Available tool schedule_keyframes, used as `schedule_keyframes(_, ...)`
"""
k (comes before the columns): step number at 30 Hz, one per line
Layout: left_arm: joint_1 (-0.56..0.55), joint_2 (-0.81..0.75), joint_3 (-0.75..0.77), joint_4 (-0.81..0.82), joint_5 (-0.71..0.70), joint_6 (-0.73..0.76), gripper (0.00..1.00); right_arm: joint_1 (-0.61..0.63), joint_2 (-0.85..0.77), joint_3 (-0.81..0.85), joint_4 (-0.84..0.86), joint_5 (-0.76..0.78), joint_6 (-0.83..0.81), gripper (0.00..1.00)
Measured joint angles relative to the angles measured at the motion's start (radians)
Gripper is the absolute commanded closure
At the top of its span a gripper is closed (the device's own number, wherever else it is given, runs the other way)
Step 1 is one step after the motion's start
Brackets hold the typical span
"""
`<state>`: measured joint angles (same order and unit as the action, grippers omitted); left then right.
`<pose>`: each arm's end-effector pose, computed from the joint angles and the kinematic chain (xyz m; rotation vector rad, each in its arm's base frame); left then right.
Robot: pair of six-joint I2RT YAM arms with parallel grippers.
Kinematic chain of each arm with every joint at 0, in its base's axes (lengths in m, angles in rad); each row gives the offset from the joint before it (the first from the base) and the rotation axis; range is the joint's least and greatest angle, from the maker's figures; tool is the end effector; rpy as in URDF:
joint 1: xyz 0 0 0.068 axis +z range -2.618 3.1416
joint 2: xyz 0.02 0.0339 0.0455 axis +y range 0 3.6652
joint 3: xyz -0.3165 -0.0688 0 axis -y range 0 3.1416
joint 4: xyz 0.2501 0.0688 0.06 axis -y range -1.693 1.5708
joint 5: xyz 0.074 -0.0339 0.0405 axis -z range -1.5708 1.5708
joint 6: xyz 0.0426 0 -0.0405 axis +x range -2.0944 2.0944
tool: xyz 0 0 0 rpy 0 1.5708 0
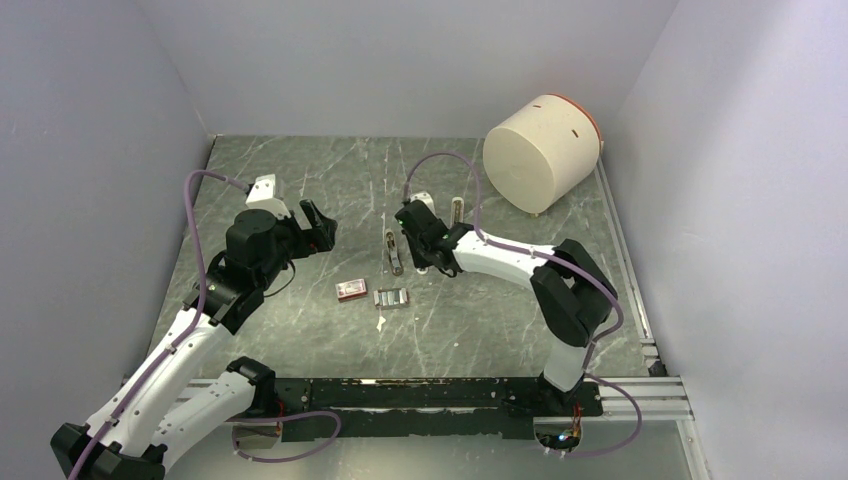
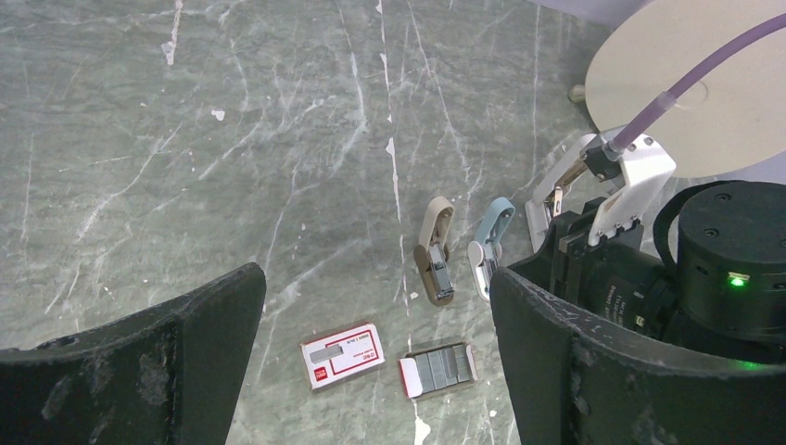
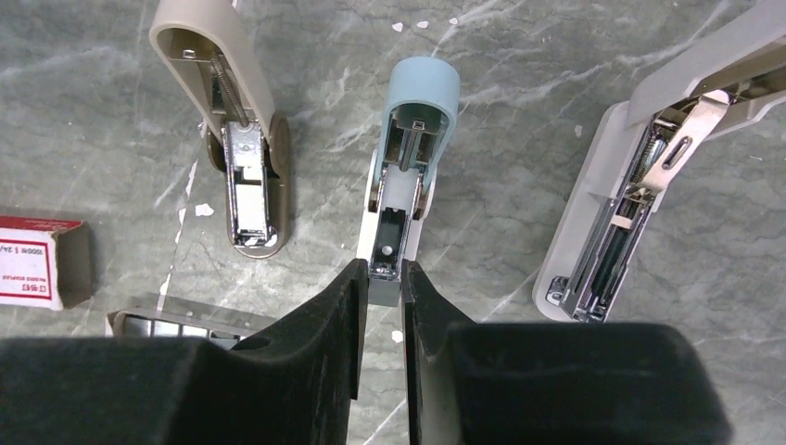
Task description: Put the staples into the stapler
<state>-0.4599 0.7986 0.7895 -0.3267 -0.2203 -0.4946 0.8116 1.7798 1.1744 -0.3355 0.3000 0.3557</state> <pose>0.1465 -0.0622 0.3599 -0.1837 1.9134 -0.4368 0.2797 0.2764 0.2374 -0.4369 2.4181 0.1311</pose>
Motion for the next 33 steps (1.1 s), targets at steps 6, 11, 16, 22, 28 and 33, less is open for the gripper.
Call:
schedule_keyframes(6,0.0,0.0,0.0,0.0,0.0,0.0,0.05,0.0,0.032,0.002,0.021,0.004,-0.001,0.77)
schedule_keyframes(11,0.0,0.0,0.0,0.0,0.0,0.0,0.05,0.0,0.043,0.002,0.033,0.005,-0.002,0.77)
schedule_keyframes(16,0.0,0.0,0.0,0.0,0.0,0.0,0.05,0.0,0.047,0.002,0.04,0.008,-0.006,0.77)
schedule_keyframes(22,0.0,0.0,0.0,0.0,0.0,0.0,0.05,0.0,0.047,0.002,0.06,0.021,-0.027,0.77)
schedule_keyframes(28,0.0,0.0,0.0,0.0,0.0,0.0,0.05,-0.001,0.05,0.002,0.079,0.023,-0.043,0.77)
schedule_keyframes(33,0.0,0.0,0.0,0.0,0.0,0.0,0.05,-0.005,0.06,0.002,0.084,0.023,-0.046,0.77)
